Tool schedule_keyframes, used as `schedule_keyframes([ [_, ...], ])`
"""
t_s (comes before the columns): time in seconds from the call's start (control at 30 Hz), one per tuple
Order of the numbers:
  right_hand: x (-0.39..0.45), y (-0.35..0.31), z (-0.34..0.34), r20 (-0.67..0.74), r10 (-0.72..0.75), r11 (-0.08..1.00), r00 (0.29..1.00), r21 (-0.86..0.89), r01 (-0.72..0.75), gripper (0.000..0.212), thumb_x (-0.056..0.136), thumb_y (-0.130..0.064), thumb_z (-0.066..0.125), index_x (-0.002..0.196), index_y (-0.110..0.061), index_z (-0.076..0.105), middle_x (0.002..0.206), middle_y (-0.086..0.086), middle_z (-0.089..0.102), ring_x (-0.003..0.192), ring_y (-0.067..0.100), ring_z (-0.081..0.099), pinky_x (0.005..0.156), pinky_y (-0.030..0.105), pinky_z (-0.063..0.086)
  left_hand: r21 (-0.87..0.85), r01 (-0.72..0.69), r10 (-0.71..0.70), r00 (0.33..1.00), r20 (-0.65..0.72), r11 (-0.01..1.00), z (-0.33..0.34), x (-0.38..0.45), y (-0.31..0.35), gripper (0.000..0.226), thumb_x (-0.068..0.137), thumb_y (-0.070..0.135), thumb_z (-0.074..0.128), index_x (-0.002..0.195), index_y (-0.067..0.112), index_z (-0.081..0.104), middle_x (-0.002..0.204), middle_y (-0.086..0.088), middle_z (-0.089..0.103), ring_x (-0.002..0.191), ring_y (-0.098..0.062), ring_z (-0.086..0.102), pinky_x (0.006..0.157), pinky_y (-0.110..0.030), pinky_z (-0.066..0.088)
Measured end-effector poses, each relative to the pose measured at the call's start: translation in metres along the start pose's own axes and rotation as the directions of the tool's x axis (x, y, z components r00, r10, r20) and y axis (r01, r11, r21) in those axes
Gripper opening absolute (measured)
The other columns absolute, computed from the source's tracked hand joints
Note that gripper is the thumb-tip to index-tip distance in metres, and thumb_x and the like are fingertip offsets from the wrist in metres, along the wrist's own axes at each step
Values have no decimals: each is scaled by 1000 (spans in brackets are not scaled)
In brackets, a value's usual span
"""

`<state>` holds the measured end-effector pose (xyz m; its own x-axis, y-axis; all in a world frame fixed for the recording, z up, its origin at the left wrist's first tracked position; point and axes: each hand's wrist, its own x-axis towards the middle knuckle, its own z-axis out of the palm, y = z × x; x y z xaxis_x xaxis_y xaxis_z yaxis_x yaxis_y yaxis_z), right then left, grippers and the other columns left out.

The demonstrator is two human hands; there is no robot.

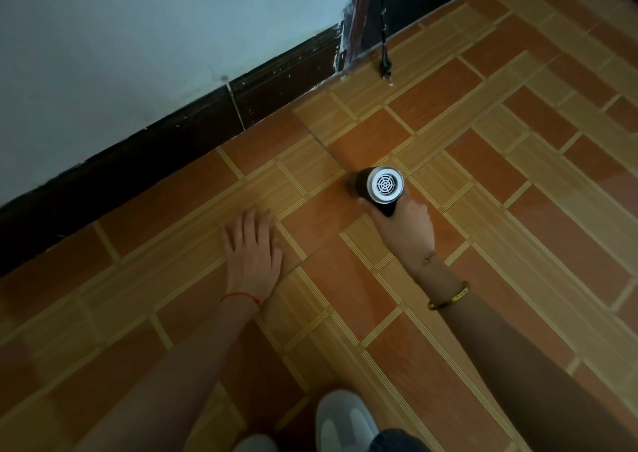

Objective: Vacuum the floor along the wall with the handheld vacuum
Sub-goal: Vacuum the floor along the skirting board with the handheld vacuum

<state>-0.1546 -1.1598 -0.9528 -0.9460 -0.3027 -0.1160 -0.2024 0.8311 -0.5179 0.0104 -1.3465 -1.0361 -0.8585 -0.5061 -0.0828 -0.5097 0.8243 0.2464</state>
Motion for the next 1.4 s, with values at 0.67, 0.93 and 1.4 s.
schedule_keyframes([
  [0.67,11,-52,41,91,-225,974,970,32,223,77,82,-66,57,138,-16,42,104,3,67,89,22,66,70,40,57,-10,222,-222,971,-83,975,1,-30,-52,60,95,39,30,147,10,37,152,-19,36,142,-37,30,118,-65,17],
  [0.93,14,-99,74,224,-393,917,892,167,362,72,84,-57,63,141,-19,41,110,-3,67,94,14,63,74,29,51,-44,225,-228,967,-116,973,4,-29,-55,58,94,37,36,147,13,38,151,-16,39,141,-36,32,119,-64,15],
  [1.4,55,-158,119,82,-418,891,905,231,391,71,82,-54,67,138,-16,44,116,1,68,100,19,65,78,36,54,-46,226,-230,964,-132,973,5,-26,-57,56,95,34,40,147,14,40,154,-12,38,144,-33,29,120,-61,12],
])
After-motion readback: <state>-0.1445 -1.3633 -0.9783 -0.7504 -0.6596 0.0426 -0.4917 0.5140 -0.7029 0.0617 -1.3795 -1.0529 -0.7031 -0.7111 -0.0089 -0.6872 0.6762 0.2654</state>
